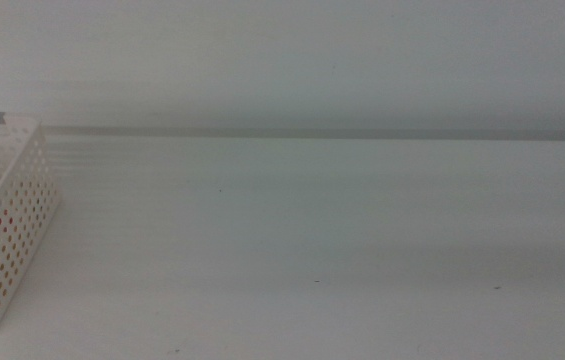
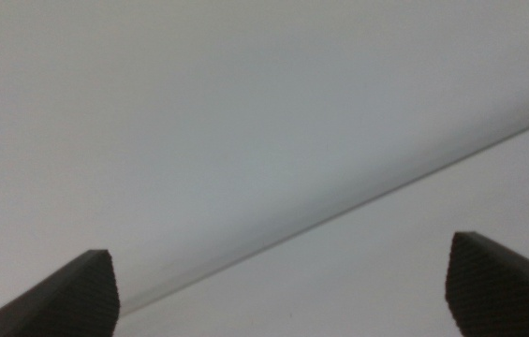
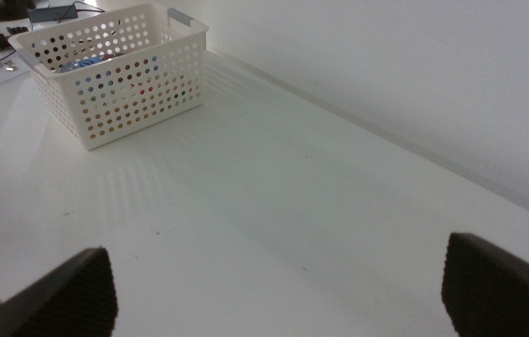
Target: Use arms to grab the bottles and put them into the dustbin to the left of the table.
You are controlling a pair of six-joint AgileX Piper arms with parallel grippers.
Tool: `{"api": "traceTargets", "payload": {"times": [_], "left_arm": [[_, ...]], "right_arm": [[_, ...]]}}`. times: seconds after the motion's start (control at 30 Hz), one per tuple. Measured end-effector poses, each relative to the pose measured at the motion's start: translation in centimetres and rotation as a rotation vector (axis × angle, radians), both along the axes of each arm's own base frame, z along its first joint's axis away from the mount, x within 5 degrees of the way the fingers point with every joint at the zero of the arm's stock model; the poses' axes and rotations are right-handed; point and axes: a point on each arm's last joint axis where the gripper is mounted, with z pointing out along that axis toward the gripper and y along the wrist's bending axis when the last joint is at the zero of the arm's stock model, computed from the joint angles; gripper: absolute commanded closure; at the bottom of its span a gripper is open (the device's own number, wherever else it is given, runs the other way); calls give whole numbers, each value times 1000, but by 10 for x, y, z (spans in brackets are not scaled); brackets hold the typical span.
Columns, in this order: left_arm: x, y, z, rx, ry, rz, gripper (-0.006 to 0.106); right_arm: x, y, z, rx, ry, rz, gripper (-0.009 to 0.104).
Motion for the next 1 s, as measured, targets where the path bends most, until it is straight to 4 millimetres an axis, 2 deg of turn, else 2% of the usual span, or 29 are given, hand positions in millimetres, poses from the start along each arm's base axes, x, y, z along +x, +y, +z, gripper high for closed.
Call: {"api": "traceTargets", "payload": {"times": [0.3, 0.43, 0.53, 0.6, 0.77, 0.87, 1.0], "left_arm": [[1, -1, 3, -15, -35, -4, 7], [2, -2, -4, -36, -92, -13, 7], [0, 1, -18, -55, -145, 6, 7], [0, 5, -36, -46, -137, 45, 7], [-3, 20, -95, 7, -36, 178, 7], [-12, 28, -130, 20, 5, 256, 7], [-25, 37, -172, 22, 20, 351, 7]], "right_arm": [[0, 0, 0, 0, 0, 0, 2], [4, -1, -3, 11, -79, -25, 2], [9, 2, -13, 72, -144, -34, 2], [13, 6, -24, 98, -151, -52, 2], [27, 5, -64, 90, -110, -173, 2], [35, -3, -90, 52, -64, -307, 2], [43, -17, -113, 37, -54, -489, 2]]}}
